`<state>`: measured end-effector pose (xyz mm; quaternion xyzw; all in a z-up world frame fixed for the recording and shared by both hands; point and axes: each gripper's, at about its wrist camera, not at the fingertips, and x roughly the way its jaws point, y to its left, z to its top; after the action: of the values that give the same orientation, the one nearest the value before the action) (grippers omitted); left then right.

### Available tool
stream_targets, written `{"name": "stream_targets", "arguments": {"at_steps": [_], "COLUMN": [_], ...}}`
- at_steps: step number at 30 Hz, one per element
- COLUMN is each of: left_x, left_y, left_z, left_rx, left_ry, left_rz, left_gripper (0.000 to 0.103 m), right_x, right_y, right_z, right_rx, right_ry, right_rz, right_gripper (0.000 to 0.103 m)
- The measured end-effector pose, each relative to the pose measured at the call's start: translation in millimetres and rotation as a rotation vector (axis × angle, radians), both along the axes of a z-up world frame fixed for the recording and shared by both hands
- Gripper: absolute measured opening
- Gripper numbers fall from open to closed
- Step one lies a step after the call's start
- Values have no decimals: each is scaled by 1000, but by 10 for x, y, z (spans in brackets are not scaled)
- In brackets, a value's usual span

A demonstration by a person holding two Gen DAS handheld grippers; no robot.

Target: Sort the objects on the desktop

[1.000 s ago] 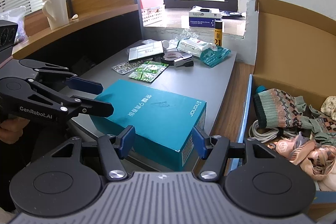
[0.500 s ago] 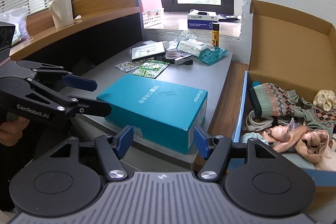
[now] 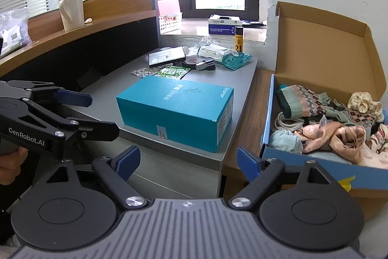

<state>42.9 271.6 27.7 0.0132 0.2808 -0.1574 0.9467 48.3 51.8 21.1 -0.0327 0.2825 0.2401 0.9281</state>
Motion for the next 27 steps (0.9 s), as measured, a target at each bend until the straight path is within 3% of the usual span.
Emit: {"name": "stream_targets", "arguments": {"at_steps": [12,27], "left_x": [-388,-782], "left_y": [-25,-44], "left_z": [-152,-302], "left_rx": [-93,-111], "left_ry": [-4,-21], "left_rz": [86,167], "left_gripper": [103,103], "right_x": [-325,-708], "right_y": [-3,5], "right_z": [-173,-310], "right_rx": [9,-5], "right_ry": [-19,-71], "right_rz": [-51,-124], "right_gripper": [101,103]}}
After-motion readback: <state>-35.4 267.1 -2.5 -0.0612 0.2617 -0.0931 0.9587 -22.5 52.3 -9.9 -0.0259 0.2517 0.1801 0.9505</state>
